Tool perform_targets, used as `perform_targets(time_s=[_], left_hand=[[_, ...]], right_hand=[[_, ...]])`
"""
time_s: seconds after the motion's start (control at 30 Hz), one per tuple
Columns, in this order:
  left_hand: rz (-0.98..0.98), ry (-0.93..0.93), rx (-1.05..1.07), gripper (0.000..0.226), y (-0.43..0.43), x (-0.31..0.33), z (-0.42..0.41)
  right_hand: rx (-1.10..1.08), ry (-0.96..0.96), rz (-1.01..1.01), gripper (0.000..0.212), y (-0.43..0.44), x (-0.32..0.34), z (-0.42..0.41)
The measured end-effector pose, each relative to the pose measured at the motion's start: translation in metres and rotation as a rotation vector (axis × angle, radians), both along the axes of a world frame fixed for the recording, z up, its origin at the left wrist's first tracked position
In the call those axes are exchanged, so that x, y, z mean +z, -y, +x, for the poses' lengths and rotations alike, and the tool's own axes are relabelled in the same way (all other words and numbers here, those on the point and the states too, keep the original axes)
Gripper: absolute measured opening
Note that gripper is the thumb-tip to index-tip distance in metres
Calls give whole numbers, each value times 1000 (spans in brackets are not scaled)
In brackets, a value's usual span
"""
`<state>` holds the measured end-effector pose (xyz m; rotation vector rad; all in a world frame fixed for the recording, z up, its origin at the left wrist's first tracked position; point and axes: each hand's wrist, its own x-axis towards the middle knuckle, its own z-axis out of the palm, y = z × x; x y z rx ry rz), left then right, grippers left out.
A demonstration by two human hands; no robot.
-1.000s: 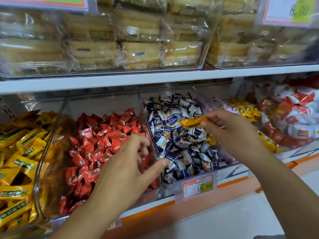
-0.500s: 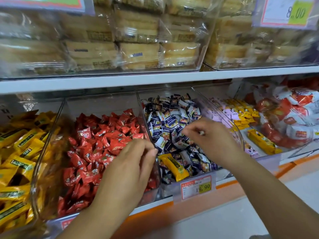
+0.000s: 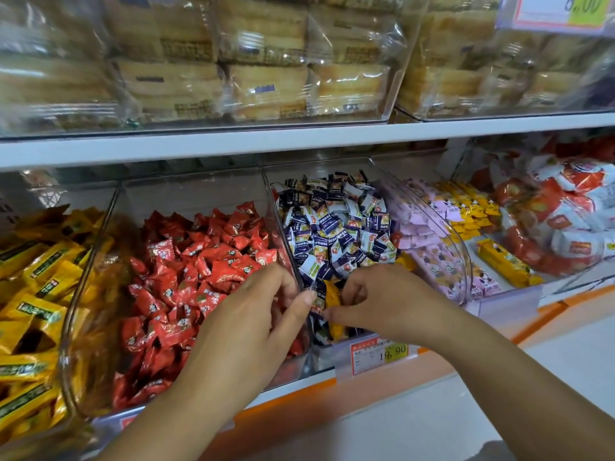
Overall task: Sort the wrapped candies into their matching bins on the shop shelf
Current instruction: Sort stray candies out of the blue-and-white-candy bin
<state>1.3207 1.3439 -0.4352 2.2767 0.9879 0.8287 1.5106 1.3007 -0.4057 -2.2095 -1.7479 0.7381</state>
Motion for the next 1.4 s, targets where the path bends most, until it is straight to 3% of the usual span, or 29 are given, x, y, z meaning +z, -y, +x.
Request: perform_targets(time_s=[0.13,0.23,0.37,0.53,0.6,0.7,0.77,0.83,0.97,1.03,1.17,1.4], left_hand=[[8,27,-10,29,2,3,-3],[-69,135,-17,33,2,5,-4],[-120,246,4,38,0,6,-2],[-169,316,39,27,0,10,-2],[-202,353,53,26,1,13,-1],[-290,448,68,25,-1,17,-3],[-369,499,78,24,-4,20,-5],[-411,453,86,24,-5,19,-8],[-418,87,54,20,2,15,-2],[-403,-95,53,37,3,12,3],[-306,-241,93,46,1,9,5],[-297,-214,44,40,1,6,6]], right_hand=[[-45,-278,122,18,0,7,7],[50,-448,273,17,6,10,-1],[105,-478,395,16,8,10,-18],[127,-569,377,24,12,16,-17],[124,-513,346,25,12,16,-9],[29,-190,319,35,3,8,18],[-59,5,258,54,-3,2,37],[-152,41,149,74,-10,-6,49],[-178,32,3,108,-26,-25,55],[-182,47,-13,115,-34,-29,55],[-180,-10,-56,114,-41,-27,57],[-171,-176,-42,103,-34,-25,62]])
